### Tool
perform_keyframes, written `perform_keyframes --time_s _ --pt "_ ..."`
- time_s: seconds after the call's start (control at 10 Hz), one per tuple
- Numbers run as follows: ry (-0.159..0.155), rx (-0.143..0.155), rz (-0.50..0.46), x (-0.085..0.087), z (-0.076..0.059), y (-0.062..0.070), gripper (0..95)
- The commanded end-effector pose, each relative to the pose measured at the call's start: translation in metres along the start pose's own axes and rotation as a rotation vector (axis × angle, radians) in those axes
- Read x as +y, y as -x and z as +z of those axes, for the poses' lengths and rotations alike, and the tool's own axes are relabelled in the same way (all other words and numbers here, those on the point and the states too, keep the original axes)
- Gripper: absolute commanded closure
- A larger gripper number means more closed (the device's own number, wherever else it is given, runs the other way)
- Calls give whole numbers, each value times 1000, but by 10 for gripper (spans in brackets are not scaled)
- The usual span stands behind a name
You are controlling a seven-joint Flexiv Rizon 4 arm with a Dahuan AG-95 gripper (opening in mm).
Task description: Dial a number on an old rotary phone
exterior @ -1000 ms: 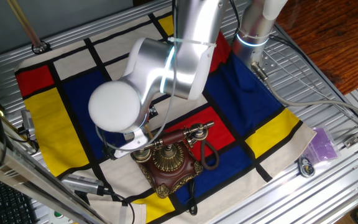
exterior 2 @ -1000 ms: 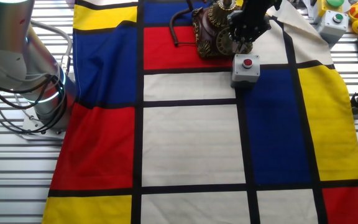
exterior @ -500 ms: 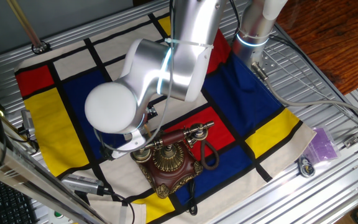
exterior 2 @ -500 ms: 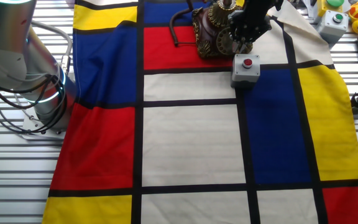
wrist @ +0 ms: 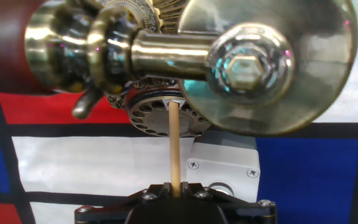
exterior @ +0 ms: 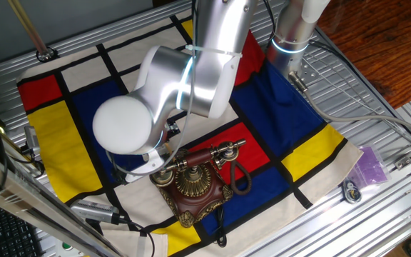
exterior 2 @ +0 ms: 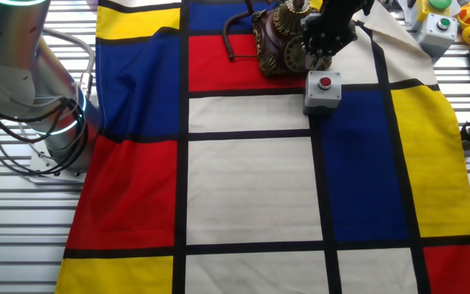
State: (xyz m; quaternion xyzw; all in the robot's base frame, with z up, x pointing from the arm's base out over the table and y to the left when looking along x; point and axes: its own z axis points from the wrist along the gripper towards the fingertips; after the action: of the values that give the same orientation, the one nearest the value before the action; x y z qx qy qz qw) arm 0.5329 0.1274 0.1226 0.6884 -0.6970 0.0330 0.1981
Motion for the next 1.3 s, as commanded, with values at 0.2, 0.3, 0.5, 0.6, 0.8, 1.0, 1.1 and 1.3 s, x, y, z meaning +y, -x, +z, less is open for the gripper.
perform_keyframes --time_s 0.2,0.3,0.5,0.6,0.8,1.0,1.1,1.3 --pt "15 -7 6 -2 1 -1 950" --pt "19 -12 8 -3 1 -1 950" --pt "24 -13 13 -4 1 -2 950" --pt "26 -13 12 -4 2 -2 950" --pt "30 -15 16 -4 2 -2 950" --pt "40 -13 21 -6 1 -2 950" --pt "43 -12 21 -6 1 -3 950" --pt "54 -12 21 -7 1 -3 950"
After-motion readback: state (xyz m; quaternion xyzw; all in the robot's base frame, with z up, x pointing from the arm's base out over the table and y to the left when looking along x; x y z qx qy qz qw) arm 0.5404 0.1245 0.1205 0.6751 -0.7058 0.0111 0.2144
